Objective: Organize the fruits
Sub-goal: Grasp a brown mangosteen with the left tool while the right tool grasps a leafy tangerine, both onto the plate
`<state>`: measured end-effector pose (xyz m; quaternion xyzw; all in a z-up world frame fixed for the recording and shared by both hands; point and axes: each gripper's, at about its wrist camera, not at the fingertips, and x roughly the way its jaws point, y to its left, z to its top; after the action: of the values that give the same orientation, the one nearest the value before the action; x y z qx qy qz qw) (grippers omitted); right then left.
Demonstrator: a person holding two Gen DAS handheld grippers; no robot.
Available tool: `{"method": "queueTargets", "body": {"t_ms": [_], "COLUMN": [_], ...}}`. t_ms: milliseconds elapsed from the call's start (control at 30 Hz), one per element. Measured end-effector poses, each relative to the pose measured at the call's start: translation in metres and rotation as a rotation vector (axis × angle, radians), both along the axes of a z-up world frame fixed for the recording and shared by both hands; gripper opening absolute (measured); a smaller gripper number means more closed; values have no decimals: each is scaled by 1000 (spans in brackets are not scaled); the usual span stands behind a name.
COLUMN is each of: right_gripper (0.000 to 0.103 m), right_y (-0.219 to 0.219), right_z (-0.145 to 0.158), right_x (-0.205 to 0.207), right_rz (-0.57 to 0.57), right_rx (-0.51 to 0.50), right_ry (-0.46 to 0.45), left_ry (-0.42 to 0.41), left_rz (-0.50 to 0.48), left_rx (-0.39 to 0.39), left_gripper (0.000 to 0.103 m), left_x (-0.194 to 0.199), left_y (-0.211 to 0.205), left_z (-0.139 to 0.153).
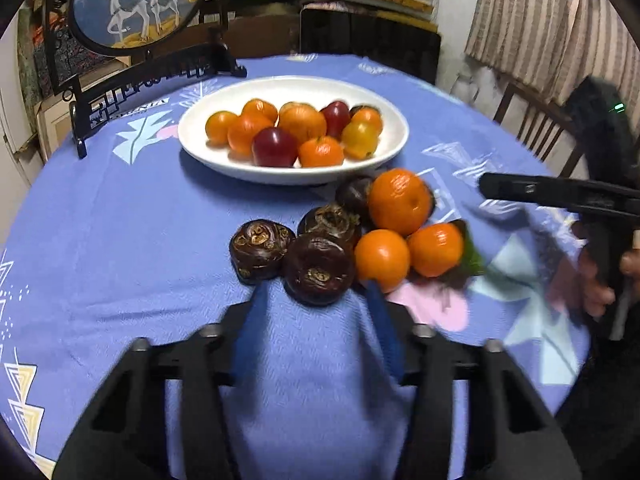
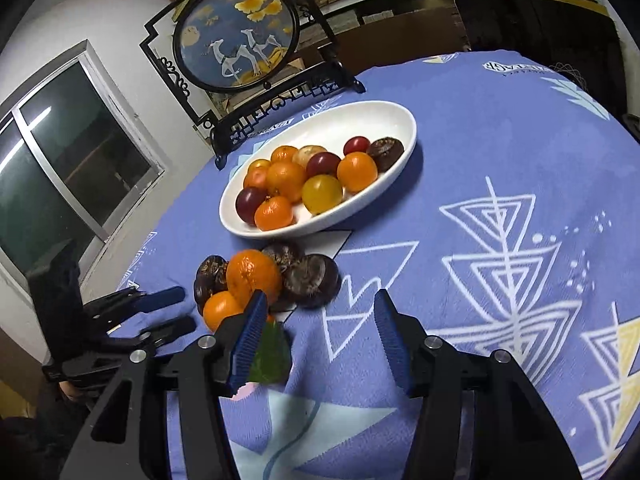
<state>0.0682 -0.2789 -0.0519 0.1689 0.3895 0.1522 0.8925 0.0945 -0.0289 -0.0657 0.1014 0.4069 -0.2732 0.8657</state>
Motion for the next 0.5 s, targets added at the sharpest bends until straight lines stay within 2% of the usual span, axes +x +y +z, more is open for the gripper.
{"method": "queueTargets", "body": {"t_ms": [33,200,300,367,433,500], "right_gripper": [56,56,56,56,56,56], "right_y": [0,0,3,6,12,19], "right_z": [-1,0,0,0,0,1], "right_x": [-1,-4,-5,-6,-7,-9], "right_rz": [-2,3,18,32,58,84], "right_rx": [4,6,5,0,-6,-16], "right_ry": [0,-4,-3,0,5,4], "left_ry": [23,13,13,1,-18,-22], "left_rz": [-3,12,30,47,61,62], "left_rx": [7,28,21,8,-15,-26], "left_gripper": [34,34,43,58,65,66], "left_x": [4,12,18,22,26,29], "left_y": [-4,-11,-12,-10,-10,-9], "left_z": [-3,-4,-3,0,4,5]}}
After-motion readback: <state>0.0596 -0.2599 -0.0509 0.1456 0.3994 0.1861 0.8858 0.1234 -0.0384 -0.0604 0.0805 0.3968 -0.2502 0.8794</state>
